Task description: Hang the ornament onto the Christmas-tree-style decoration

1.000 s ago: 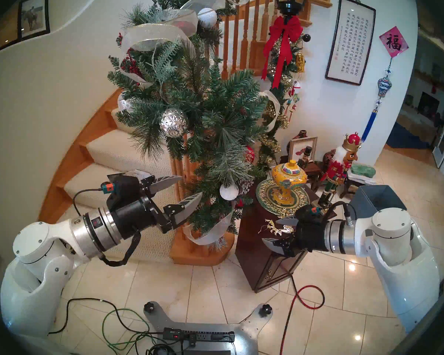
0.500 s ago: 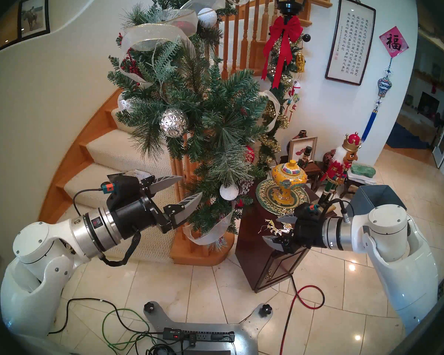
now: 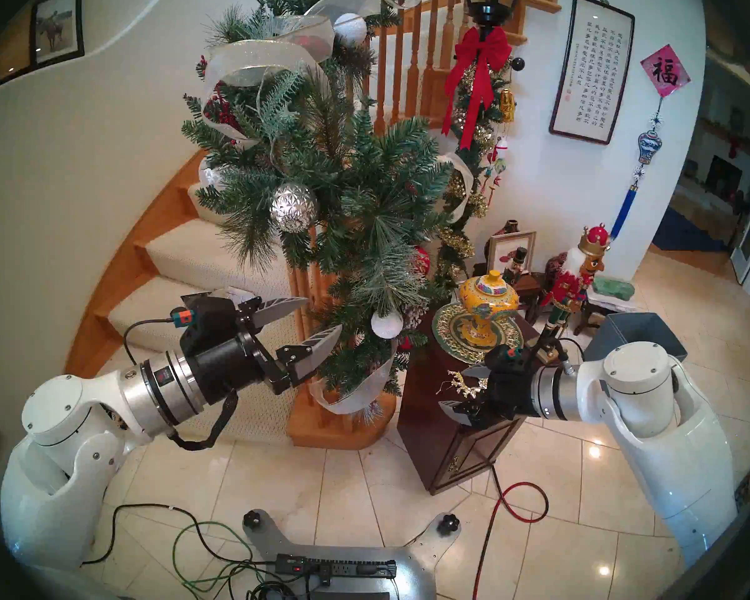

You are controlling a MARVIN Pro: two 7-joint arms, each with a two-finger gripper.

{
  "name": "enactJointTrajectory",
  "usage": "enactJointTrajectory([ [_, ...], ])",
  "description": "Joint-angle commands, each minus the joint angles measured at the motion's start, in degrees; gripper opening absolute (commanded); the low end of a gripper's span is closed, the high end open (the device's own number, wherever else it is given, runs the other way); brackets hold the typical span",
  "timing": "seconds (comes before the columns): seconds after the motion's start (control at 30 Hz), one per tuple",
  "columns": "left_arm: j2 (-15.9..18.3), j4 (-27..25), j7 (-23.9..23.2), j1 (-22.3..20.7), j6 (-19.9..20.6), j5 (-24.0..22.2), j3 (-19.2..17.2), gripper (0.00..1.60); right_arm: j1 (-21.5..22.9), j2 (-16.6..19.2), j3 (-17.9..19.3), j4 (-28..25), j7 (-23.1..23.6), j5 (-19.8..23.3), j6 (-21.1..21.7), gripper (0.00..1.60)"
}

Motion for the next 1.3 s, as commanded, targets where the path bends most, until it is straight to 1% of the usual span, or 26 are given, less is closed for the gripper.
enactJointTrajectory([
  [0.0,0.0,-0.3,0.0,0.0,-0.1,0.0,-0.1,1.60,3.1,1.3,-2.0,0.0,-1.8,-2.0,1.5,1.60],
  [0.47,0.0,-0.3,0.0,0.0,-0.1,0.0,-0.1,1.60,6.0,2.3,-5.2,2.4,-3.0,-4.4,2.5,1.60],
  [0.63,0.0,-0.3,0.0,0.0,-0.1,0.0,-0.1,1.60,7.3,2.4,-7.0,3.5,-3.3,-5.3,2.4,1.60],
  [0.97,0.0,-0.3,0.0,0.0,-0.1,0.0,-0.1,1.60,9.1,2.5,-9.4,4.5,-3.3,-6.1,2.3,1.60],
  [1.27,0.0,-0.3,0.0,0.0,-0.1,0.0,-0.1,1.60,11.1,2.2,-13.1,4.8,-4.7,-8.5,2.2,1.60],
])
